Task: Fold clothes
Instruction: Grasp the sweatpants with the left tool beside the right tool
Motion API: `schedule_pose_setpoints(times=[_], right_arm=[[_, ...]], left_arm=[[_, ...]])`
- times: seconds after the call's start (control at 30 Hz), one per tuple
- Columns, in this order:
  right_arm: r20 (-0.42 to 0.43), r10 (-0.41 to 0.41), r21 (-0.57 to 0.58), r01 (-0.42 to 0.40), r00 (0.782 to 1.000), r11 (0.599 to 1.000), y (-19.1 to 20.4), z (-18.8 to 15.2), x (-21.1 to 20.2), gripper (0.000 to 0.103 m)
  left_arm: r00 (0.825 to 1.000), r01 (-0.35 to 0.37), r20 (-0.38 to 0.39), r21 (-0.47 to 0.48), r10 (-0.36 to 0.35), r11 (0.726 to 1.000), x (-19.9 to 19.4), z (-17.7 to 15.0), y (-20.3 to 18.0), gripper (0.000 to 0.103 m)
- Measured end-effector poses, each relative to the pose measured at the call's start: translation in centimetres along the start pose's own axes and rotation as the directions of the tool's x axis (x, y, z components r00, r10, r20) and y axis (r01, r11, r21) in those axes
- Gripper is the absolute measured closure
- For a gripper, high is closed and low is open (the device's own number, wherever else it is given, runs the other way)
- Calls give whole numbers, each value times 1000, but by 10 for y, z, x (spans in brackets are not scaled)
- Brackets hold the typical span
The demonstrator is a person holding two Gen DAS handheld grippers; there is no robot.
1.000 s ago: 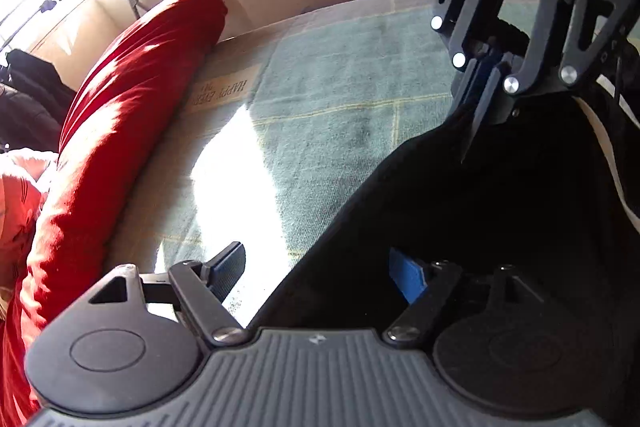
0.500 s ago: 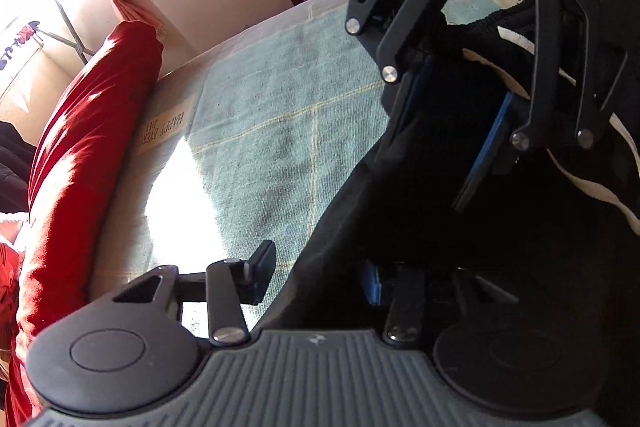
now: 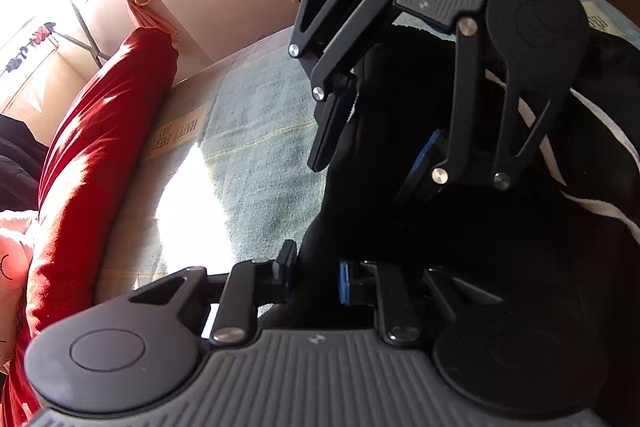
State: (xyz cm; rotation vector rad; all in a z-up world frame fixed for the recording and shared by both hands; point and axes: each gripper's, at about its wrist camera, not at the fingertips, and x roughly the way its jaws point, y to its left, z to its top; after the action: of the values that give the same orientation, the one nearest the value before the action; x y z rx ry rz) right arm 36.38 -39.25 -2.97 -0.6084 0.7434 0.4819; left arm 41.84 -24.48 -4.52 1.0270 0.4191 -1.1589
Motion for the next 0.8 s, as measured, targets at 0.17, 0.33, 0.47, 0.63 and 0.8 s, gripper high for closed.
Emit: schedule_pose_setpoints(times=[0.17,0.33,0.47,0.63,0.8], right_arm=[[-66,-20,-60,16,998,998,8,-1,18,84],[-30,-74,-87,71,997,994,19,2,1,90],[-10,-79,-94,77,997,993,26,2,-14,90],[-4,-73,-101,72,997,992,34,1,-25,91],[2,-72,-94,71,997,993,41,-1,-37,91]], left_arm=[[1000,-13,-8,42,13,999,-1,-3,-2,76],[996,-62,-49,132,68,989,-2,-15,-2,65],[983,-74,-143,240,111,968,7,-32,4,65],[972,-30,-218,253,88,967,11,-54,18,64],[975,8,-222,175,31,985,5,-66,31,72]])
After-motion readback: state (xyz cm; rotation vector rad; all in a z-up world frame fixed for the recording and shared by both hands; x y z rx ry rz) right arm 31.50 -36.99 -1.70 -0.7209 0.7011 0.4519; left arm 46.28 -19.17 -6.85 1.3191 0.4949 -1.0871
